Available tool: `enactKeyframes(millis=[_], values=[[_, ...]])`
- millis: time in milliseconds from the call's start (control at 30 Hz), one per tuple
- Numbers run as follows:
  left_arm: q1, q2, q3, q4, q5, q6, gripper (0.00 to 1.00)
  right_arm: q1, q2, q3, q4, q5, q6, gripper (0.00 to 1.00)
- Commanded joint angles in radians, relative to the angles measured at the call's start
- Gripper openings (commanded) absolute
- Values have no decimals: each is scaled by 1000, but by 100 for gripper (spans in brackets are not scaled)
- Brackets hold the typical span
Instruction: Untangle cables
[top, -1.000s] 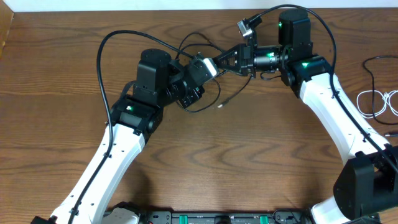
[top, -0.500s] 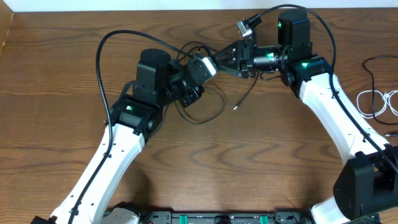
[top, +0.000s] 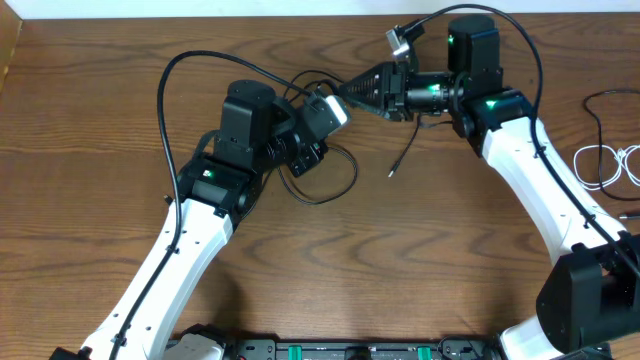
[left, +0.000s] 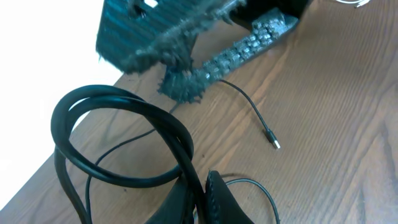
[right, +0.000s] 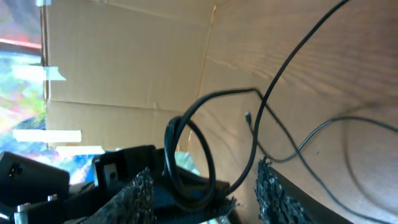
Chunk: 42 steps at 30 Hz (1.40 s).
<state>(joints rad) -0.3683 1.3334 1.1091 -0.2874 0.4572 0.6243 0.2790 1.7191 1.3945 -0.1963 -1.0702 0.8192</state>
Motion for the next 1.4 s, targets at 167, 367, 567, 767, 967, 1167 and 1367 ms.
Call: enactKeyframes(millis=[167, 367, 567, 767, 967, 1167, 1367], values=[[2, 6, 9, -21, 43, -15, 7, -2, -29, -2, 2, 67, -134, 54], [2, 6, 9, -22, 119, -15, 8, 15, -29, -2, 3, 69, -156, 46], [2, 11, 9, -25, 119, -15, 8, 22, -29, -2, 3, 66, -155, 45], [2, 33, 9, -30, 119, -15, 8, 39, -29, -2, 7, 61, -155, 45], [2, 38, 9, -30, 119, -15, 8, 39, -29, -2, 57, 32, -155, 45], [2, 38, 9, -27, 119, -15, 7, 43, -29, -2, 57, 28, -156, 45], [2, 38, 9, -13, 119, -15, 7, 85, -29, -2, 43, 32, -217, 43]])
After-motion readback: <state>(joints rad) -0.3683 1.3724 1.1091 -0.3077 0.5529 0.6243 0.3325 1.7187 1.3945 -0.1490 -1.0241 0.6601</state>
